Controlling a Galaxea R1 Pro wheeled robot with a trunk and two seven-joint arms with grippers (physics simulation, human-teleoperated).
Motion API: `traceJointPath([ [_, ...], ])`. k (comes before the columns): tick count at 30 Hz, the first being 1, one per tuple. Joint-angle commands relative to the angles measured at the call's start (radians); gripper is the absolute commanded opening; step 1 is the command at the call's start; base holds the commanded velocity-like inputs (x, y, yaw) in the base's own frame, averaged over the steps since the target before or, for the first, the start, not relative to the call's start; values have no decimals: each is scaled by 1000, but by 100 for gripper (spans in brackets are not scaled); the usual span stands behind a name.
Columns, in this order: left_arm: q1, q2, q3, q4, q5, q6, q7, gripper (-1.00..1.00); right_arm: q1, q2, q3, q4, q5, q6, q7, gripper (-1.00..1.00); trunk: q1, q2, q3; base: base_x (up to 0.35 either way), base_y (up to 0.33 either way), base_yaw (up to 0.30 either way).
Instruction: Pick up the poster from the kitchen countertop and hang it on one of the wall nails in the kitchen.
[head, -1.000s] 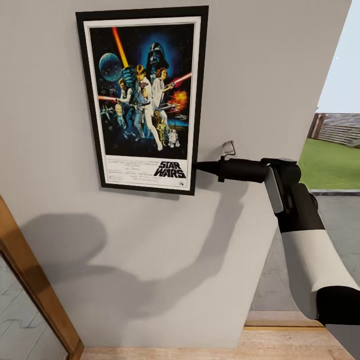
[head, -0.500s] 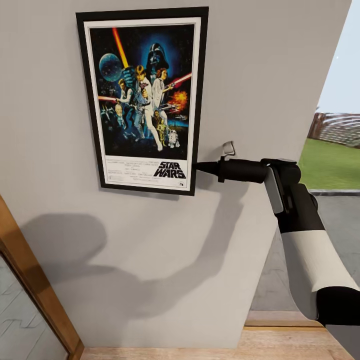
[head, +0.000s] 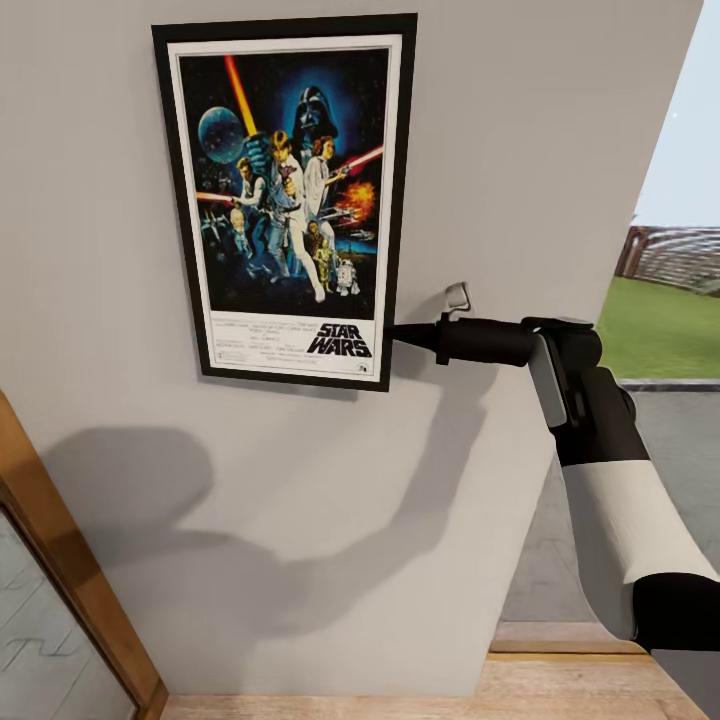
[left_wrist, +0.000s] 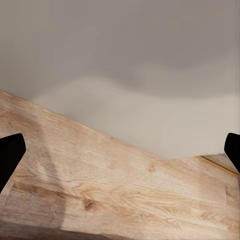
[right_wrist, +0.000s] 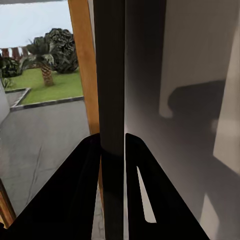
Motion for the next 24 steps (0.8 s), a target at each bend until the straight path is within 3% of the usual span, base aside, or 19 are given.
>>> traceJointPath([
  [1,-1,0,-8,1,6,-7,-2,100,-1,-1,1,1,4,3,0,-100,1,-2,-2,0,0,0],
  [13,-1,0,-8,1,6,-7,-2,100,3,-1,1,0,4,0,5,-100,1,-2,-2,0,0,0],
  [16,-1,0,-8,1,6,-7,-2,100,5,-2,0,1,3,-56,7,-100,1,-2,-2,0,0,0],
  [24,-1,0,-8,1,6,-7,-2,100,18,-2,0,1,2,-84,9,-100,1,-2,-2,0,0,0],
])
